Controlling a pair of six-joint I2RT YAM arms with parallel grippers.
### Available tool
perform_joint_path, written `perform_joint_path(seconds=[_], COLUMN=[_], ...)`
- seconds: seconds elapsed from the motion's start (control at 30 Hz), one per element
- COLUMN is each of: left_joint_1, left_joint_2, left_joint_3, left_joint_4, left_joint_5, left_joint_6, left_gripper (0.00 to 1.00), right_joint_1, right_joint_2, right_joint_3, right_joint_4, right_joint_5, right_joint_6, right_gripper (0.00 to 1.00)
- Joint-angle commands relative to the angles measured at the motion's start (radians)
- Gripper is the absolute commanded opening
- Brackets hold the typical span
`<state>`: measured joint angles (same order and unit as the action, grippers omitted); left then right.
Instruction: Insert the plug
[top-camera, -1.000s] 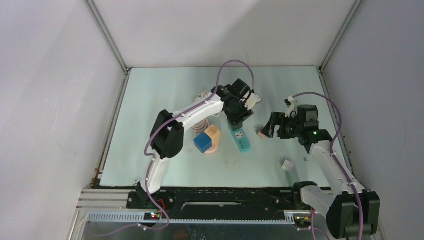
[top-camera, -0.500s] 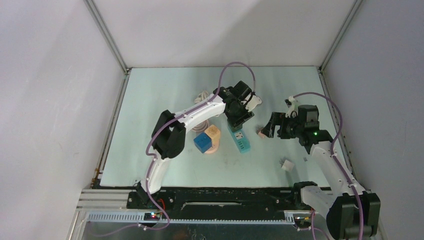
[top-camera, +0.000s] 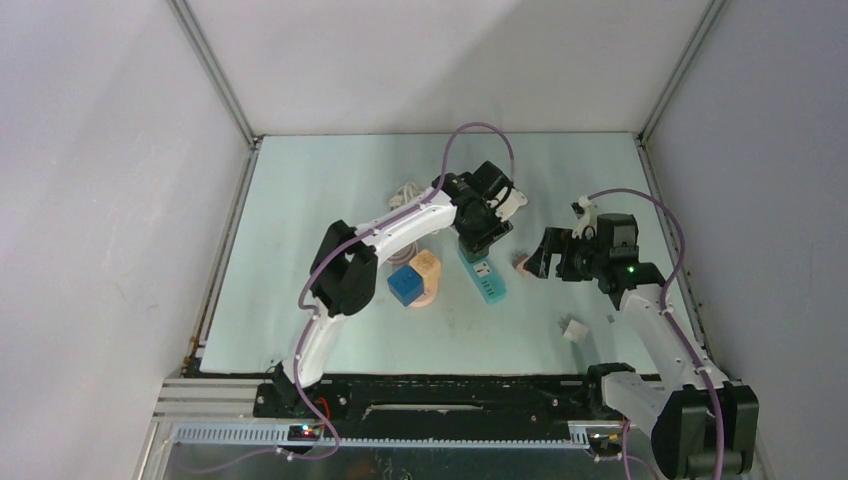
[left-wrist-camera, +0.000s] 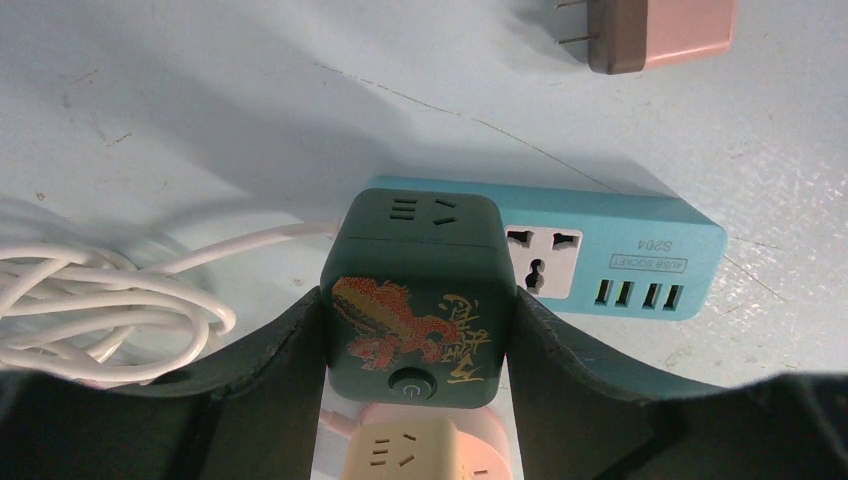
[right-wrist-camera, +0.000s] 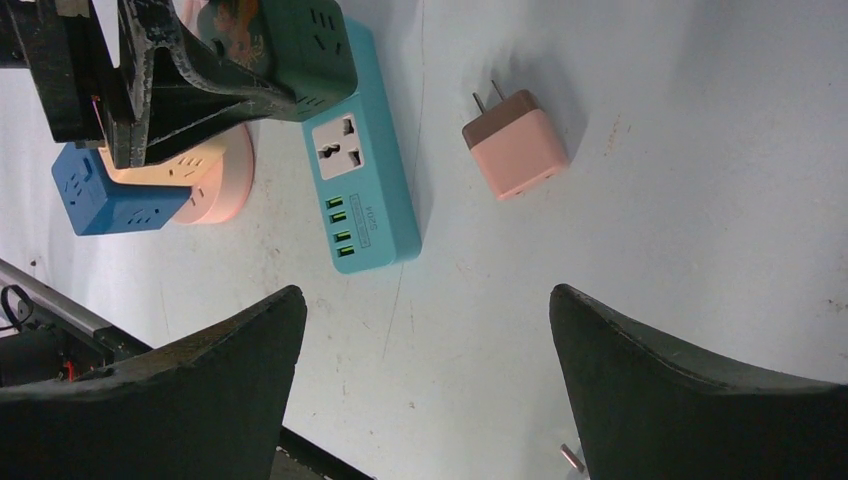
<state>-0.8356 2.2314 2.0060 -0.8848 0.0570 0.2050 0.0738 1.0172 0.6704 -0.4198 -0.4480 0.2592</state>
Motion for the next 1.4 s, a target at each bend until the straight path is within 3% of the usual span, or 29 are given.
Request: perform_joint_path(seconds=[0.0, 0.33, 0.77, 1.03, 1.37], left_joint_1=[-0.012, -0.017, -0.048, -0.055, -0.055], left_joint_2=[0.102, 0.124, 0.182, 0.134, 0.193], left_joint_3=[-0.015, -0.073, -0.062, -0.164, -0.173], left_joint_4=[-0.040, -0.032, -0.073, -0.025, -0.055], left_joint_5=[0.056, 0.075, -0.005, 0.009, 0.062], left_joint_6=[-0.034, -0.067, -0.086, -0.108, -0.097], left_gripper=[0.00, 0.00, 0.00, 0.00, 0.00], right_joint_1=[-0.006, -0.007, -0.008, -0.007, -0.007], right_joint_2=[0.008, 0.040, 0.069, 0.064, 0.075], right_joint_3=[-0.001, 0.000, 0.000, 0.000, 0.000], right_joint_4=[0.035, 0.036, 0.043, 0.042, 0.047], right_joint_5=[0.012, 0.056, 0.069, 0.066, 0.056], right_joint_6=[0.006, 0.015, 0.028, 0.030, 0.039], right_gripper=[0.94, 0.94, 0.94, 0.94, 0.94])
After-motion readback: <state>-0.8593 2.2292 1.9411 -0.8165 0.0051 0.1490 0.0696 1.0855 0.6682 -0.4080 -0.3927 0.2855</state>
